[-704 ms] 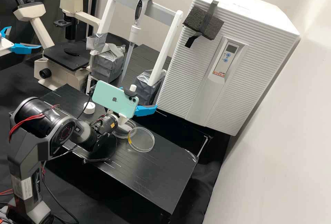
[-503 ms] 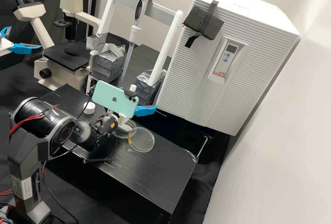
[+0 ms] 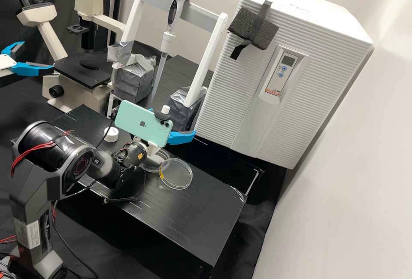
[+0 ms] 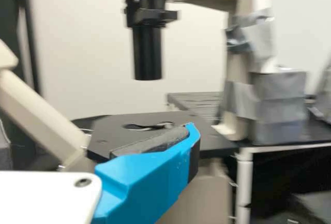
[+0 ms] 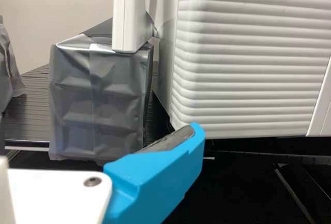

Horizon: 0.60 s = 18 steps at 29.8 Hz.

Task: Close the bottle

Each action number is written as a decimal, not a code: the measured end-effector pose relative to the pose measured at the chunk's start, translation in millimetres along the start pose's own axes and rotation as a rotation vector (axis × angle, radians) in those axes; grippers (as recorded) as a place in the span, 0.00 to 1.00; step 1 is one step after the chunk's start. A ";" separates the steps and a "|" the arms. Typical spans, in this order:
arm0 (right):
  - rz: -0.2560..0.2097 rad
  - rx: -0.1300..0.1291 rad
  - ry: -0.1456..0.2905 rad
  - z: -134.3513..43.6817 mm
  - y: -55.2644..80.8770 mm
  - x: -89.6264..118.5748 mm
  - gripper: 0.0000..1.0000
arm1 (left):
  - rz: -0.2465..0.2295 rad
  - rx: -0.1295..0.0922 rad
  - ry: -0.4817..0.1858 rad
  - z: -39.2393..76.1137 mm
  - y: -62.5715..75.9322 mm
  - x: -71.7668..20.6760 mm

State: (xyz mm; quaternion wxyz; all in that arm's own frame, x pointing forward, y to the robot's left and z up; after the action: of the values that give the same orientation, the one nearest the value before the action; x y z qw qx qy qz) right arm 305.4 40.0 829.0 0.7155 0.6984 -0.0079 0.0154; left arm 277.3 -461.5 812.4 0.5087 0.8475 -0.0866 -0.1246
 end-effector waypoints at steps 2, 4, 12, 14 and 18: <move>0.000 0.000 0.000 0.0 0.0 0.0 1.00 | -0.032 -0.027 -0.036 4.2 -4.8 -5.7; 0.000 0.000 0.000 0.0 0.0 0.0 1.00 | -0.058 -0.058 -0.063 7.8 -9.0 -10.5; 0.000 0.000 0.000 0.0 0.0 0.0 1.00 | -0.168 -0.057 -0.156 22.2 -25.6 -31.6; 0.000 0.000 0.000 0.0 0.0 0.0 1.00 | -0.186 -0.056 -0.168 25.1 -28.5 -37.1; 0.000 0.000 0.000 0.0 0.0 0.0 1.00 | -0.206 -0.060 -0.177 29.1 -32.0 -45.3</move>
State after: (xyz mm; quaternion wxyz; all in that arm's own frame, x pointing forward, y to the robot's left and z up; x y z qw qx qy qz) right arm 305.4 40.0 829.0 0.7155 0.6984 -0.0079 0.0154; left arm 226.0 -458.7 776.6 0.5085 0.8221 -0.0402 -0.2529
